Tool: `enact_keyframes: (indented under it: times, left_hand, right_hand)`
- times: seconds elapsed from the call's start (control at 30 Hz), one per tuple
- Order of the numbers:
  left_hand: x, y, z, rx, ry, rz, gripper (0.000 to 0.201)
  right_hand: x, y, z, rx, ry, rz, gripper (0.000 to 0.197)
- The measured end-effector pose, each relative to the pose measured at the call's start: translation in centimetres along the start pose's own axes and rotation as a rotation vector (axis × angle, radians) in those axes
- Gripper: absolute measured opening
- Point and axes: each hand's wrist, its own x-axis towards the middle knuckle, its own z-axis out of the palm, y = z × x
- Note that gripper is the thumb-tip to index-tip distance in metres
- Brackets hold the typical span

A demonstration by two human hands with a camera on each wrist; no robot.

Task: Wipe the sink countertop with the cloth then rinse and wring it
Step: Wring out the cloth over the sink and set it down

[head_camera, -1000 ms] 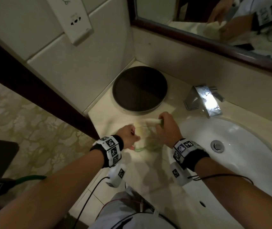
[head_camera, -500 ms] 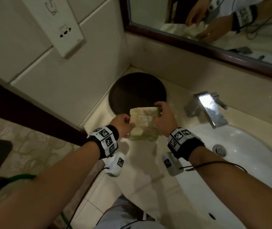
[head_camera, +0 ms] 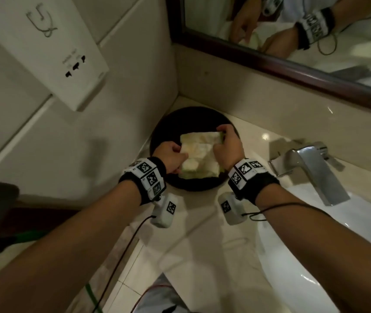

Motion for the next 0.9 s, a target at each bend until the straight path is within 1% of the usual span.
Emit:
enact_keyframes:
  times: [0.1,0.23,0.33,0.43,0.53,0.57,0.63,0.7,0.77,0.83,0.9]
  left_hand:
    - [1.8,0.4,-0.6,0.007,-0.002,-0.014,0.025]
    - [3.7,0.7,-1.6,0.003,0.013,-0.044,0.026]
    - [4.4,0.3,-2.2,0.126,0.003,-0.025,0.027]
    - [4.3,-0.3,-2.4,0.396,0.038,0.077,0.039]
    - [3.5,-0.6,-2.2,0.609,0.124,0.290,0.041]
    - [3.1,-0.6,-2.0,0.656,0.133,0.372,0.039]
    - [2.5,-0.9,-1.7,0.717,0.113,0.476,0.038]
    - [2.3,-1.3,-1.3,0.771,0.082,0.539,0.036]
    - [2.3,-1.7,-1.1,0.820,0.077,0.582,0.030]
    - [2.5,-2.2,-0.8,0.847,0.075,0.588,0.028]
    - [2.7,-2.8,-0.8,0.854,0.075,0.576,0.030]
  right_hand:
    - [1.4,-0.5,0.6,-0.006,0.013,0.015,0.050]
    - [2.7,-1.1,1.7,-0.003,0.004,0.035,0.048]
    - [3.2,-1.3,2.4,-0.024,-0.013,0.035,0.048]
    - [3.0,-1.3,3.1,-0.199,-0.048,-0.041,0.055]
    - [2.1,-1.4,3.1,-0.542,-0.003,-0.194,0.066]
    - [1.7,-1.4,3.2,-0.647,0.007,-0.263,0.065]
    - [1.1,-1.4,3.4,-0.771,-0.021,-0.360,0.057]
    - [0.5,-1.0,3.8,-0.826,-0.069,-0.380,0.051]
    - [0.1,-0.4,4.1,-0.853,-0.105,-0.360,0.050]
    - [-0.2,0.3,4.4,-0.854,-0.136,-0.327,0.051]
    - [-0.4,1.0,4.5,-0.825,-0.152,-0.310,0.052]
